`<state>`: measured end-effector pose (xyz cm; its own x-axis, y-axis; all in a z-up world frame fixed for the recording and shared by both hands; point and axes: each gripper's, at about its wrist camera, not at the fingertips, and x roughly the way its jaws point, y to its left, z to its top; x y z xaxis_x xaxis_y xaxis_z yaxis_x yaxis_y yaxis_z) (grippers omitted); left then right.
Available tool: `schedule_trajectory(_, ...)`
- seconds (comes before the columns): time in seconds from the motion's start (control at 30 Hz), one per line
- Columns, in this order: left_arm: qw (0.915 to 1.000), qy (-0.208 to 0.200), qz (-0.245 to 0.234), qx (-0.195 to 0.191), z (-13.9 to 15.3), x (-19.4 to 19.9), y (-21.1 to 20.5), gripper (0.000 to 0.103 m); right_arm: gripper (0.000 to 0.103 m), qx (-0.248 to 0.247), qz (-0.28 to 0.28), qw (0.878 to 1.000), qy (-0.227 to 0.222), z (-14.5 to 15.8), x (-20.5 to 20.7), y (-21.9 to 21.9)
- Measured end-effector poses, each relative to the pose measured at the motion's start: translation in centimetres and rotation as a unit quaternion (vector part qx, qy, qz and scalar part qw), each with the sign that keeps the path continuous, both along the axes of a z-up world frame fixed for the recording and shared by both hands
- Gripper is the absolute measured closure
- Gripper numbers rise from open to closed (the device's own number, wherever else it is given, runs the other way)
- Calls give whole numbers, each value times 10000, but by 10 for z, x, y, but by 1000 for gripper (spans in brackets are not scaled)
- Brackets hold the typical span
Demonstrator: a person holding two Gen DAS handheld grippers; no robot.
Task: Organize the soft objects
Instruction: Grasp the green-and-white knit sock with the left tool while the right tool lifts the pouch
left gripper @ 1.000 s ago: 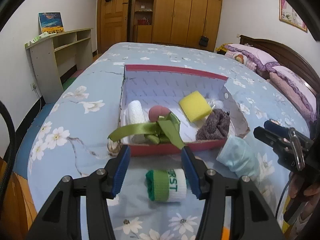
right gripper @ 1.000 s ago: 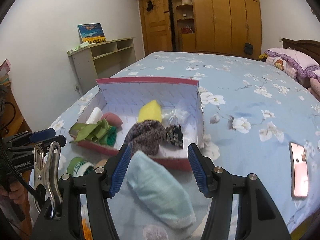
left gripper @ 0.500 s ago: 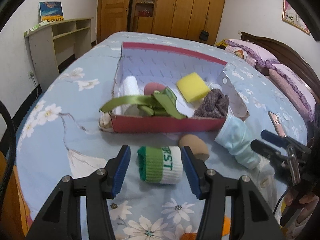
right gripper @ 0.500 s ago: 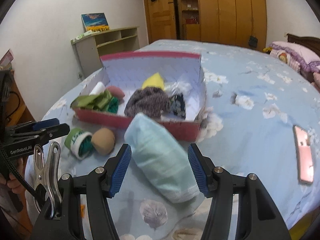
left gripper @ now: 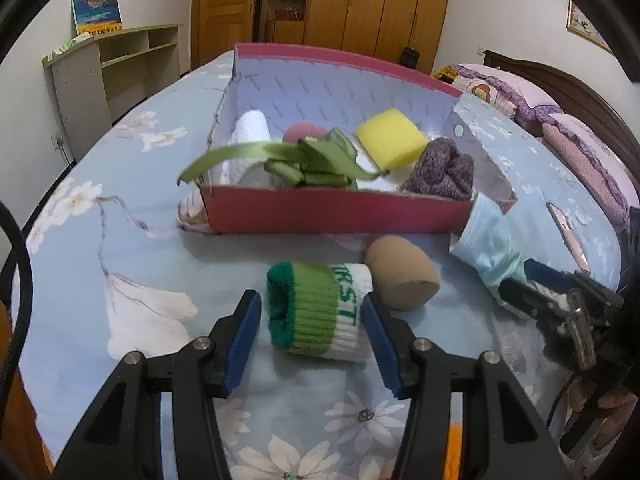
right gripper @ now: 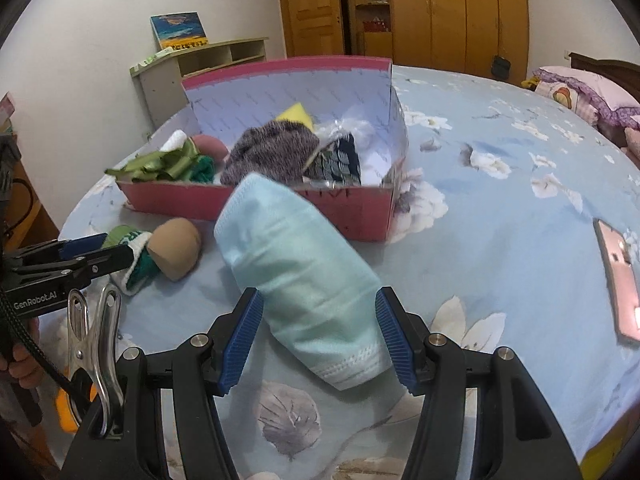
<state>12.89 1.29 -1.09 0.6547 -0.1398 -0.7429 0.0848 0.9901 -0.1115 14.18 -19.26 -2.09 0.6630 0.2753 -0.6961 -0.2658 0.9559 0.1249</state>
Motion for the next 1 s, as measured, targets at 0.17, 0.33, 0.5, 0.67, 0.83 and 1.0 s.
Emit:
schedule_trajectory(0.17,10000,29,37,-70,-12,2,-1,42,43,-43,-75,10000,2,-15,0,3)
schedule_trajectory(0.33,9996,60,147,-211,-21,8,1,34,43,153,-169,9997,18,-24,1,-1)
schedule_trajectory(0.5,9998,-20,102,183,-25,7,-11,34,42,288,-238,9993,-82,-27,-1,-4)
schedule_trajectory(0.67,9997,-55,133,205,-25,4,-11,35,42,287,-270,9991,-124,-28,-5,-4)
schedule_trajectory(0.83,9998,-68,169,-45,-21,0,-6,50,46,621,-347,9973,-208,-26,-11,-13)
schedule_trajectory(1.0,9998,-104,110,-98,-15,-5,-6,60,66,729,-477,9957,-320,-23,-17,-19)
